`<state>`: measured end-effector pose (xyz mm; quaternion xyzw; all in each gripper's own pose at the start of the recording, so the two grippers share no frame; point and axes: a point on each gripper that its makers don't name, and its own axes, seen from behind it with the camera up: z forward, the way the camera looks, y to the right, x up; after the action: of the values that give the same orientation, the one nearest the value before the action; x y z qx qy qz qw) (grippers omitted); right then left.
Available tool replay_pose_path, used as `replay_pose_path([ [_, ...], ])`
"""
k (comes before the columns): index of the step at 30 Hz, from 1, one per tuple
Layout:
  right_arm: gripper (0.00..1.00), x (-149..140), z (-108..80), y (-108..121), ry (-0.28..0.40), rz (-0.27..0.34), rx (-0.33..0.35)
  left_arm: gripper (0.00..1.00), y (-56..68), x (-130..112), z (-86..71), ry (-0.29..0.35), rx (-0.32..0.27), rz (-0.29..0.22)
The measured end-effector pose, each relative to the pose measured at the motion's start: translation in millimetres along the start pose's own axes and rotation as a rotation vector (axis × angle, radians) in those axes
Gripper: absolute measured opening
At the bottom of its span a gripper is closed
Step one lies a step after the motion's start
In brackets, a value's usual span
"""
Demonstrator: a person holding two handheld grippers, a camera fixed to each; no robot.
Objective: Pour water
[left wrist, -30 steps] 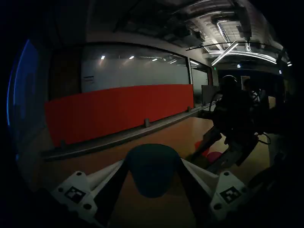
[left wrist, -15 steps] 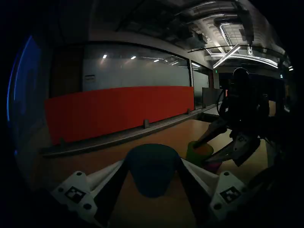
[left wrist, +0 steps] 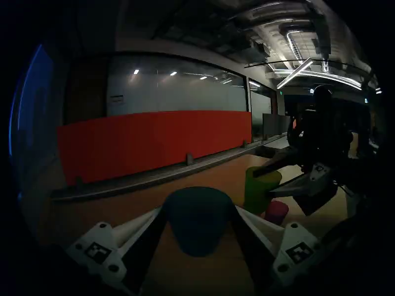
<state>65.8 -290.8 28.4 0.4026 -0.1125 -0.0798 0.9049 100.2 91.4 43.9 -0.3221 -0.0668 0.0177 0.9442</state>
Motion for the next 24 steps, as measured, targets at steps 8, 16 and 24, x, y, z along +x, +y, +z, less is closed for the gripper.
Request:
replay_pose_path([
  [8,1.00,16.3,0.1,0.7,0.072,0.023,-0.012,0.86,2.3,0.3,2.5,0.002,-0.003,-0.001],
  [16,1.00,23.5,-2.1,1.9,0.098,0.028,-0.020,0.86,5.3,2.2,4.2,0.005,-0.011,-0.007],
  [24,1.00,27.3,-4.6,2.1,0.107,0.029,-0.024,0.86,9.2,7.9,2.2,0.019,-0.021,0.000],
])
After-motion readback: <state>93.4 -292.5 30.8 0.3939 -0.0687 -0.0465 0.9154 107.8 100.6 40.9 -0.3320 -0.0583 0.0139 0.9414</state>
